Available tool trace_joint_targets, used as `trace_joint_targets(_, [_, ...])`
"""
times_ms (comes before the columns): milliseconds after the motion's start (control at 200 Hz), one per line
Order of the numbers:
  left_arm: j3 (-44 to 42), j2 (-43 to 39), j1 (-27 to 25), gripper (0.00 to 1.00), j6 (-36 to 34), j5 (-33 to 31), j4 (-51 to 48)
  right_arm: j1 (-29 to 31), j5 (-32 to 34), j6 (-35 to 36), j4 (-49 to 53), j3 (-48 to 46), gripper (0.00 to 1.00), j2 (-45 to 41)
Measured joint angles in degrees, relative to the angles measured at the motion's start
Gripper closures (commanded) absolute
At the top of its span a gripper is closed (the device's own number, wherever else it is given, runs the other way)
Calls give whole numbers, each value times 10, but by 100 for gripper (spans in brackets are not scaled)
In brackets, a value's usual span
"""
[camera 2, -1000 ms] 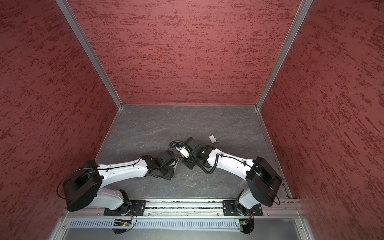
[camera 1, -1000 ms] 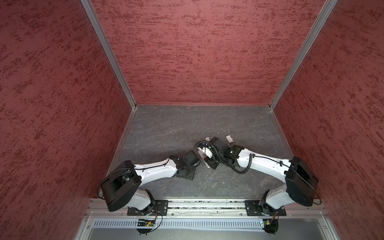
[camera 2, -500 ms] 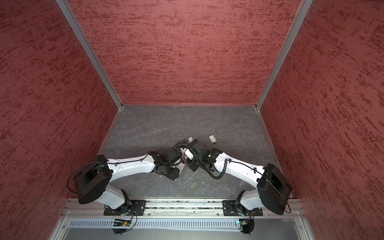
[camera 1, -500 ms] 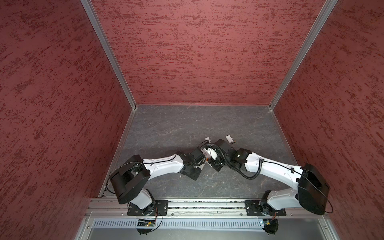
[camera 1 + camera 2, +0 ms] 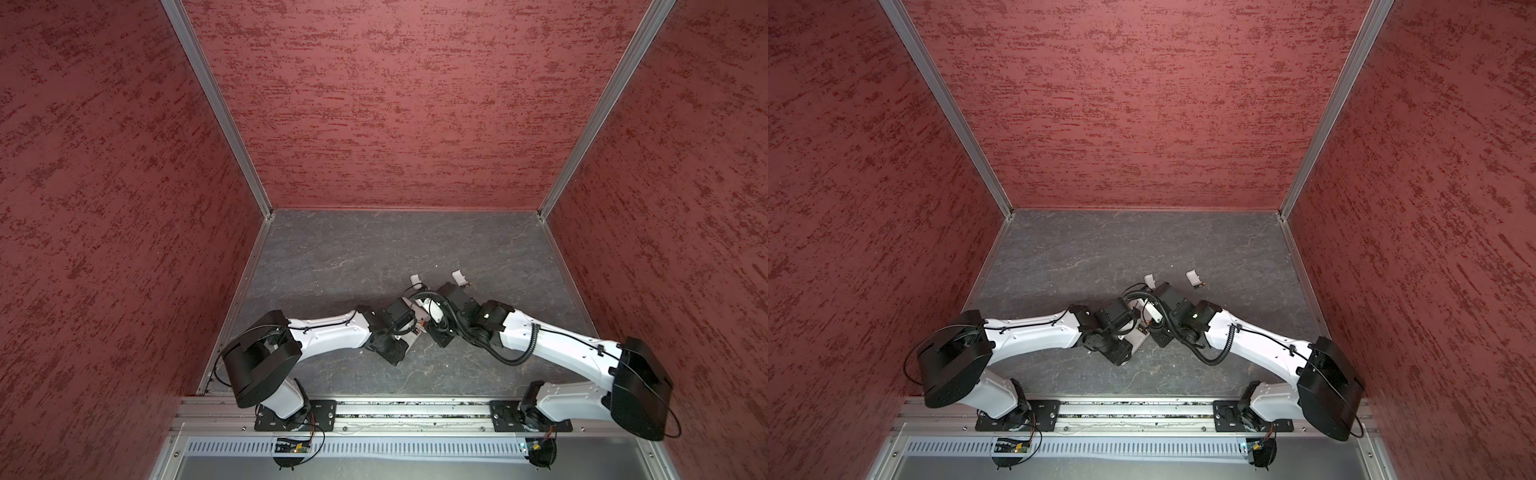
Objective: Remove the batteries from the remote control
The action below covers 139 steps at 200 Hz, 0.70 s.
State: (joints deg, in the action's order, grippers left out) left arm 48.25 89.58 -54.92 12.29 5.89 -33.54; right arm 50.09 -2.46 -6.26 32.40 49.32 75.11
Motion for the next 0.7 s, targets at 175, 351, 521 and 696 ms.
trace_joint_targets(175, [5,11,0,59,0,-1,0,5,12,-60,54,21,100,0])
trace_joint_targets(351, [6,11,0,59,-2,0,-1,12,27,-114,101,21,100,-43])
trace_joint_targets(521, [12,17,0,59,-4,0,-3,14,33,-135,125,19,100,-62])
trace_joint_targets(696, [14,19,-1,60,-6,0,-5,16,31,-137,124,18,100,-54])
